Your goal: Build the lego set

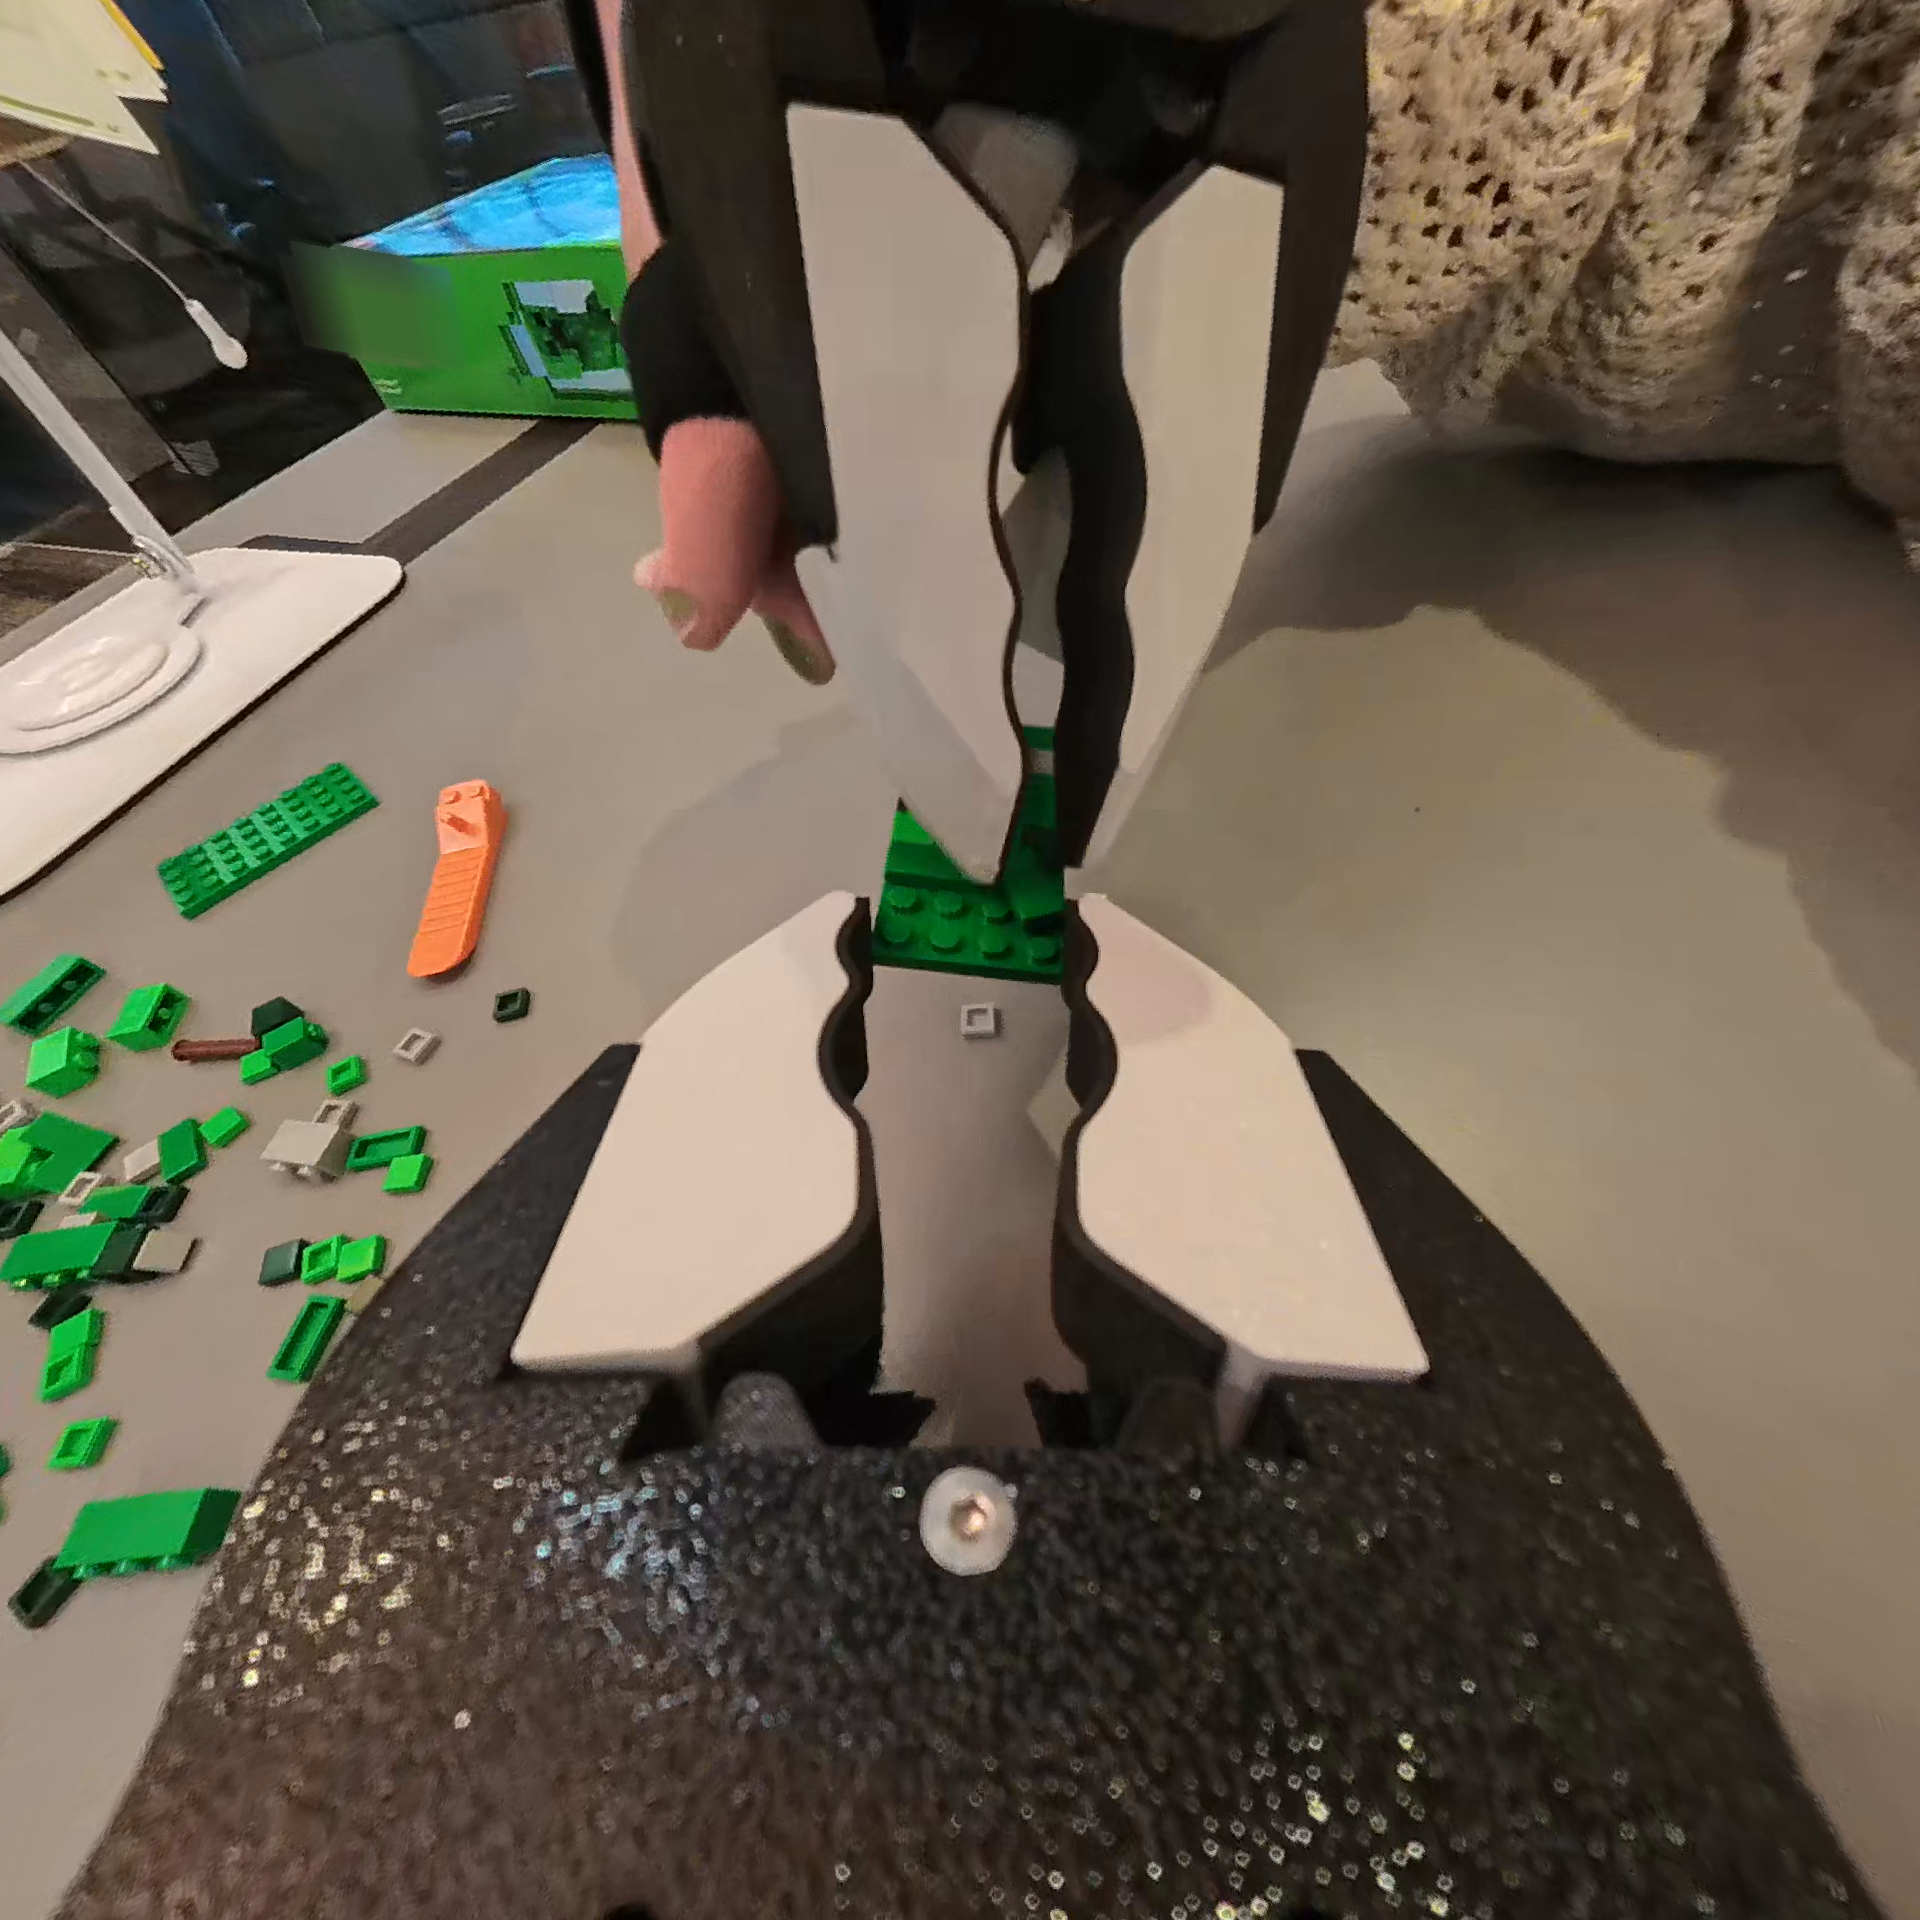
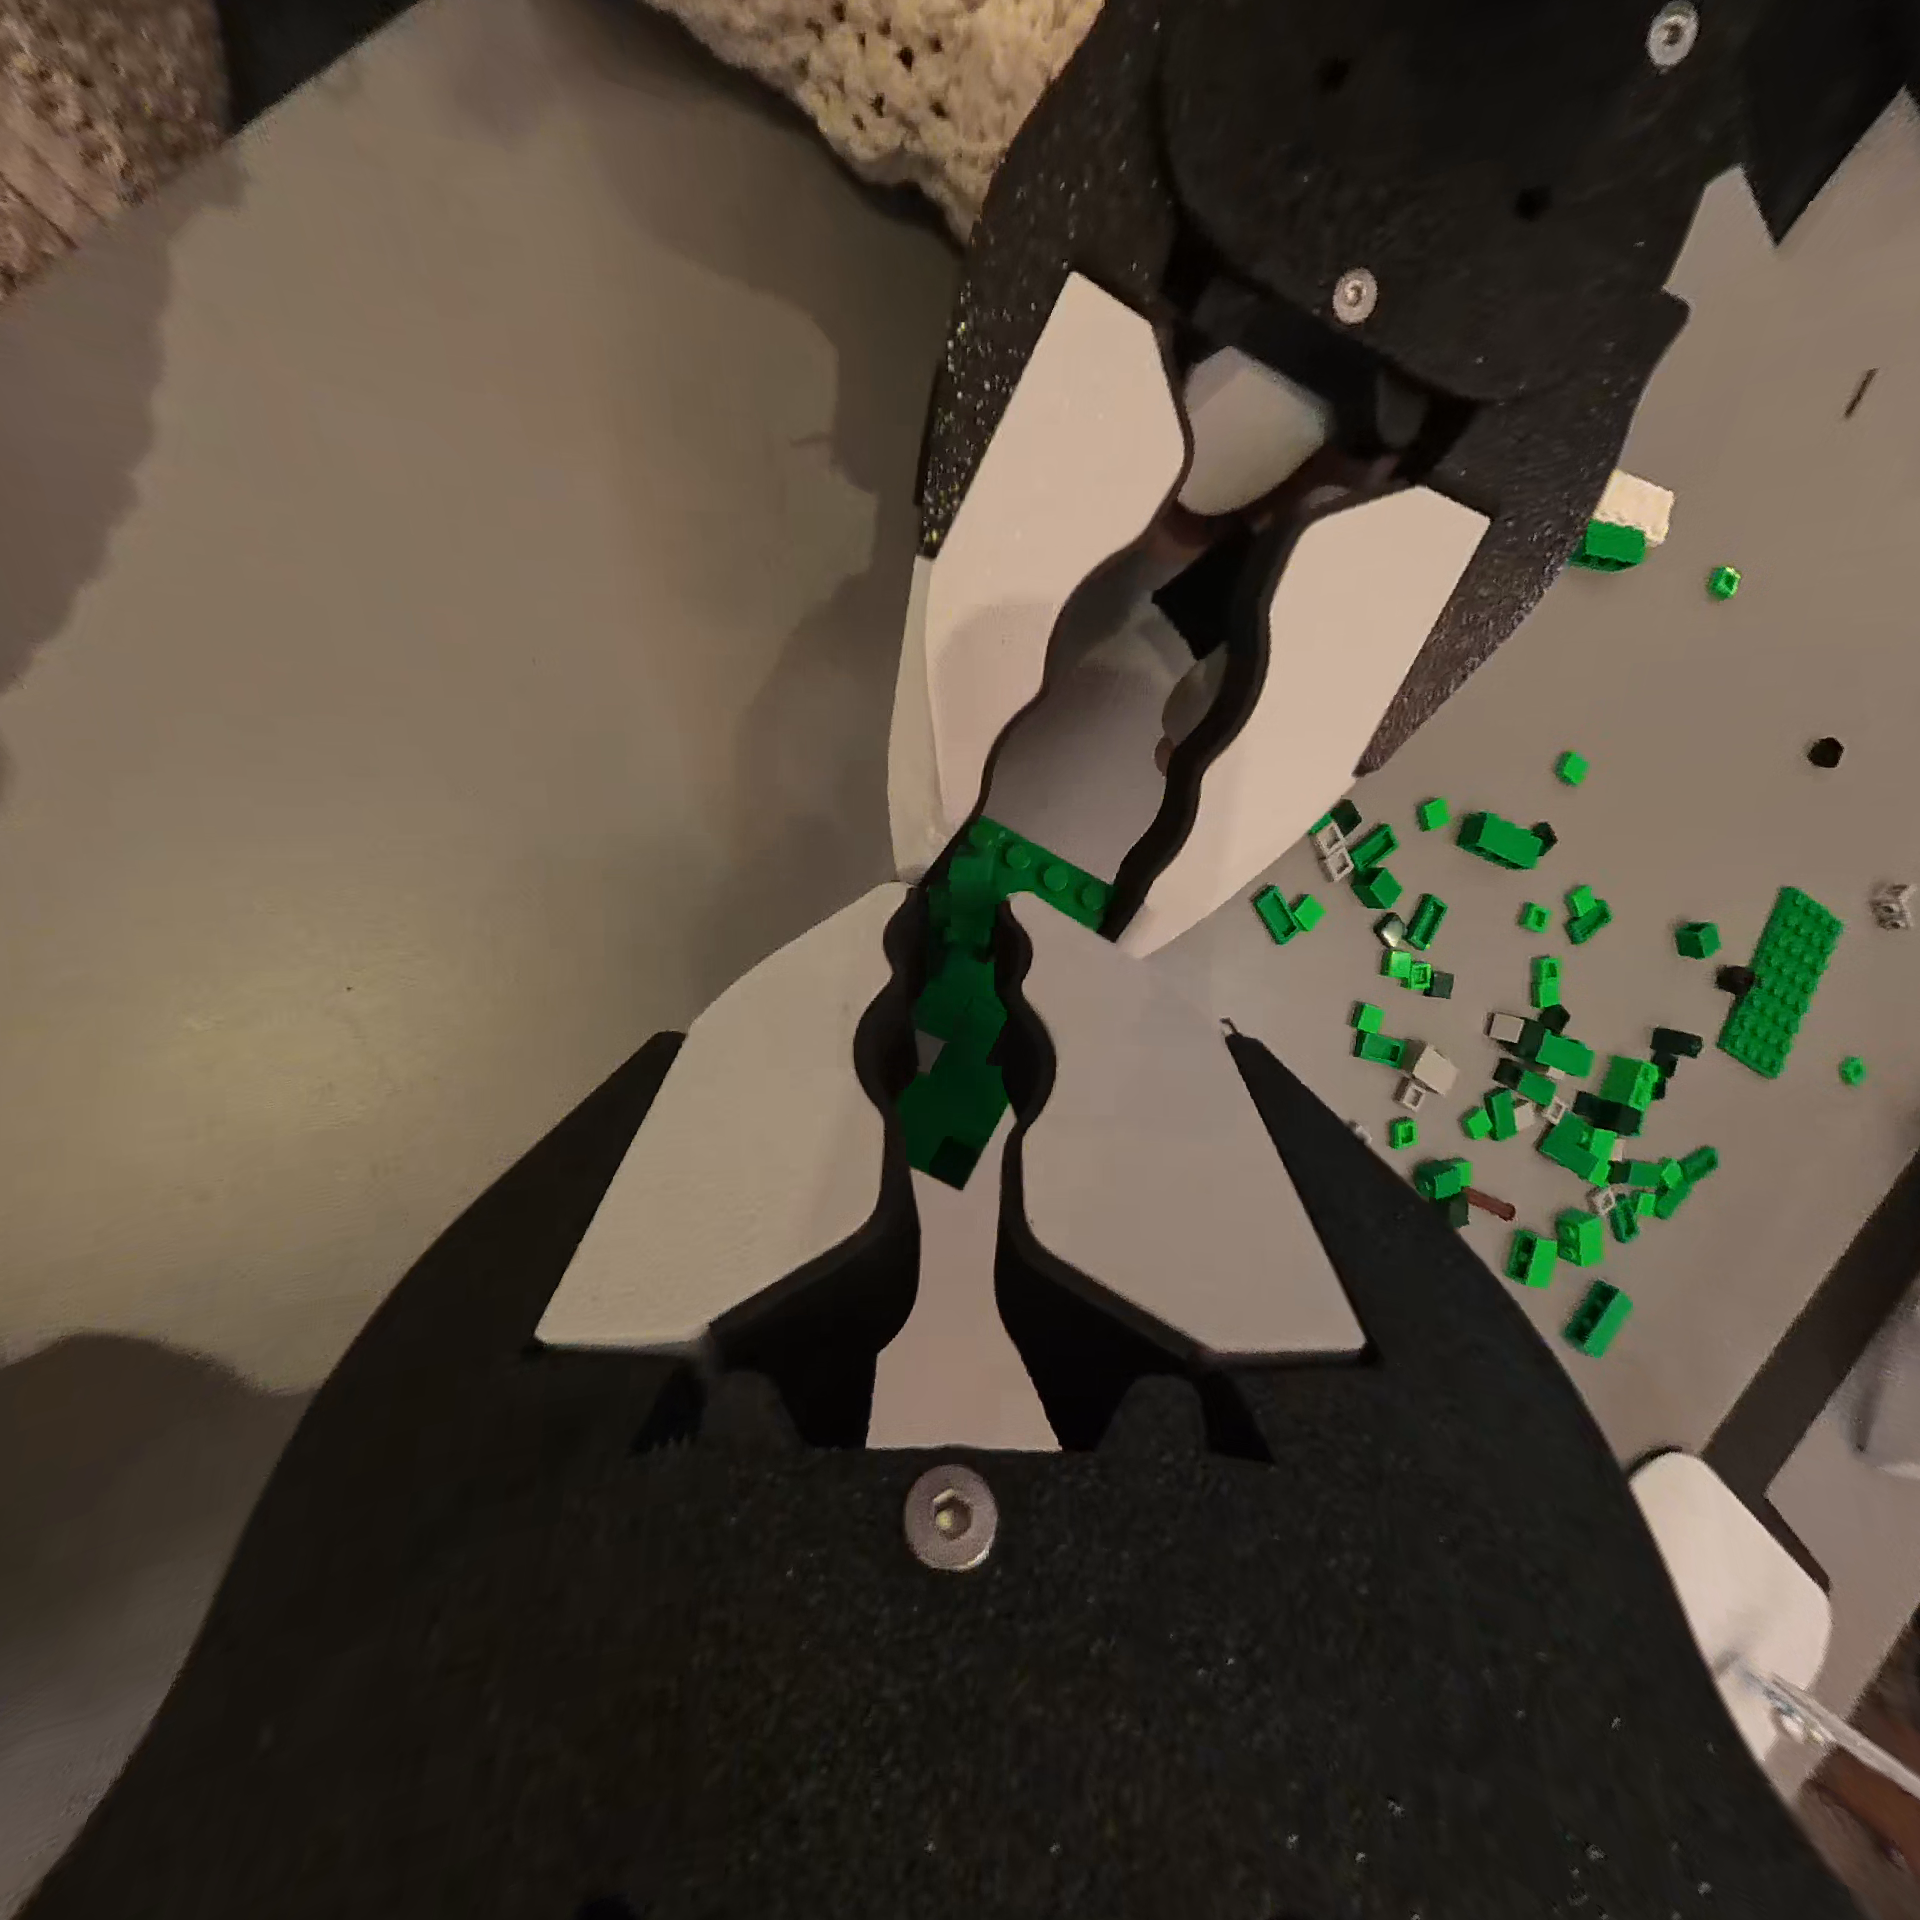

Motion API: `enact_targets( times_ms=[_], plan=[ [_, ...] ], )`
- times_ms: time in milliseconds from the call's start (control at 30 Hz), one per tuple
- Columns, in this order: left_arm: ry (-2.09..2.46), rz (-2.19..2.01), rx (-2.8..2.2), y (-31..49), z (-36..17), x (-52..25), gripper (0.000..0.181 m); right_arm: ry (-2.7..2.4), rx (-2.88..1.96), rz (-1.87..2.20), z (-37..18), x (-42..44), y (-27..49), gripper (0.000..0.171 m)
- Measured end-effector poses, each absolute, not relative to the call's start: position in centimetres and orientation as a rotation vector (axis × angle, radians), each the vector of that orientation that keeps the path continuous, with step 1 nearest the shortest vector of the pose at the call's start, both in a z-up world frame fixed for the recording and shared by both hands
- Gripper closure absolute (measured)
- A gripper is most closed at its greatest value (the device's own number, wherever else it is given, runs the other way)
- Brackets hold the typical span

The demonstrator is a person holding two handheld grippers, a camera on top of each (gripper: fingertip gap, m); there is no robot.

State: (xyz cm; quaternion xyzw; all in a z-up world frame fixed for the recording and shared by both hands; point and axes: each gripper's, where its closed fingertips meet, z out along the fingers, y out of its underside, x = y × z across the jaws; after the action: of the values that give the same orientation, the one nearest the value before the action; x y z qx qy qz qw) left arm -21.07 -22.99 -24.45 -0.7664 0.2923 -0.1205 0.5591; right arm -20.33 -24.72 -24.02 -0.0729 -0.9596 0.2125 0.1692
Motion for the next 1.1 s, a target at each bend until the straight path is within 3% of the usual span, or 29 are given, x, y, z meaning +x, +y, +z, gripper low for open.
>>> enact_targets(
  times_ms=[767,1100],
  plan=[
    [0.622,-0.285,-1.813,-22.7,-24.2,-21.7,0.147,-2.656,-0.624,0.463,-23.8,-21.3,-23.8,0.163],
    [0.502,-0.323,-1.819,-22.4,-23.7,-22.7,0.147,-2.399,-0.486,0.493,-22.1,-21.3,-23.3,0.131]
  ],
)
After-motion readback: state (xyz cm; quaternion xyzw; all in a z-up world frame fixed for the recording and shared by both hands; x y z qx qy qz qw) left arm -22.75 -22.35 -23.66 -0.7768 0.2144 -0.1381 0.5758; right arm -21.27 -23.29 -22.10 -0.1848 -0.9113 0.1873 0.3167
